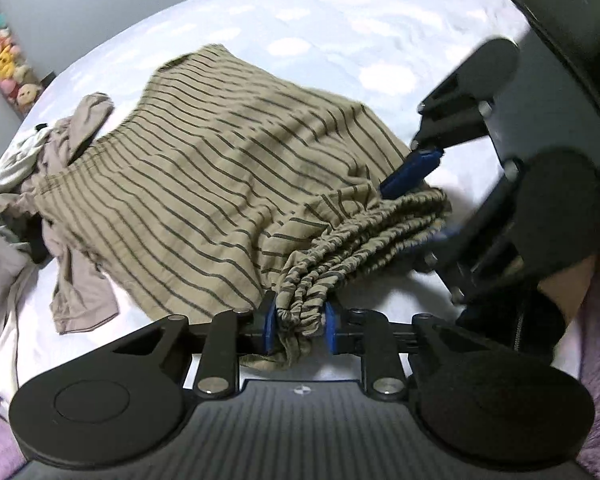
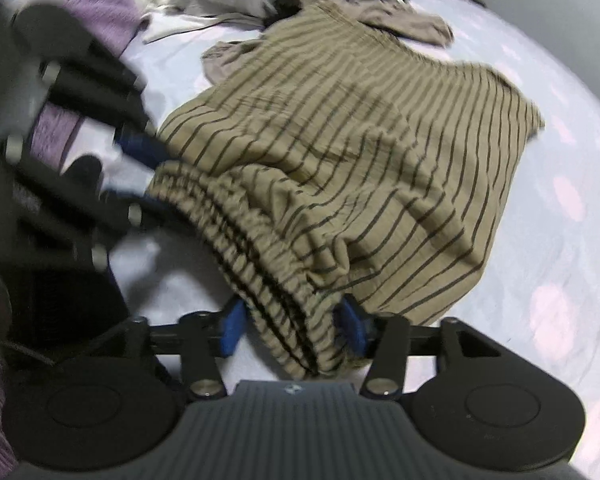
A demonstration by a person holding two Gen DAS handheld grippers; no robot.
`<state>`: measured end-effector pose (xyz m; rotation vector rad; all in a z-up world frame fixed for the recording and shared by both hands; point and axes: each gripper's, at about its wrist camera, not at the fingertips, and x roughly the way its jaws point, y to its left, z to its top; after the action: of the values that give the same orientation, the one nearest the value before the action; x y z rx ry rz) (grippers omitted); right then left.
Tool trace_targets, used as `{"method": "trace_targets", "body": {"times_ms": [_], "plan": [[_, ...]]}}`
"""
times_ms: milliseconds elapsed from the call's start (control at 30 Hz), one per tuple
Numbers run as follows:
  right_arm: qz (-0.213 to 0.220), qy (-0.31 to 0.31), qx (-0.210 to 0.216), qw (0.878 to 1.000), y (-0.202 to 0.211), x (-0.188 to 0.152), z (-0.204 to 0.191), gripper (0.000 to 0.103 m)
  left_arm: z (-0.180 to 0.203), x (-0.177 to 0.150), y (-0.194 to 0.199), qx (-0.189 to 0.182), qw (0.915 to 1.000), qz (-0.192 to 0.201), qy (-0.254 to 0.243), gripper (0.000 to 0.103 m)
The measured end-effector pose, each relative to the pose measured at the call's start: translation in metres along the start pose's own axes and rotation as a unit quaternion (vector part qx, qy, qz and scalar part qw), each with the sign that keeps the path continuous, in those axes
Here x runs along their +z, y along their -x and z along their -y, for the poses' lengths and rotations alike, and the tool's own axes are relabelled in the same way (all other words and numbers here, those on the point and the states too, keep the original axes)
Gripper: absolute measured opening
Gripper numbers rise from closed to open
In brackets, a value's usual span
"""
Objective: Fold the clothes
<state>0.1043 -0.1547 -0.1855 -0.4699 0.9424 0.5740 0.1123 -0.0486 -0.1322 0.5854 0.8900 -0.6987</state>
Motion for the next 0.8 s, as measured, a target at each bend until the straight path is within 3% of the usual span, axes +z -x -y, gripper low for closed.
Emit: {"method": "trace_targets", "body": {"times_ms": [200,300,333,367,467,800], "plan": [[0.021,0.088,-0.074,0.993,0.017,-0.006,-0.017,0.061,-0.02,0.007,0.023,-0.021,0.9977,0.027,0.058,0.02],[0.035,0.104,-0.099,0.989,0.024,-0.007,-0.019,0.058,-0.029,0.01,0.033,-0.026,0.9958,0.038,0.079,0.02],[0.041,0.108,-0.105,0.988,0.026,-0.007,-0.019,0.05,-0.031,0.011,0.037,-0.028,0.9951,0.042,0.085,0.02],[0.047,0.111,-0.109,0.987,0.03,-0.006,-0.019,0.037,-0.032,0.011,0.041,-0.028,0.9949,0.046,0.085,0.019],[0.077,0.114,-0.124,0.983,0.048,-0.006,-0.017,0.029,-0.029,0.01,0.054,-0.021,0.9956,0.056,0.072,0.019],[0.118,0.13,-0.126,0.976,0.127,-0.012,-0.028,0.022,-0.003,-0.001,0.111,-0.036,0.9956,0.086,0.014,0.019]]}}
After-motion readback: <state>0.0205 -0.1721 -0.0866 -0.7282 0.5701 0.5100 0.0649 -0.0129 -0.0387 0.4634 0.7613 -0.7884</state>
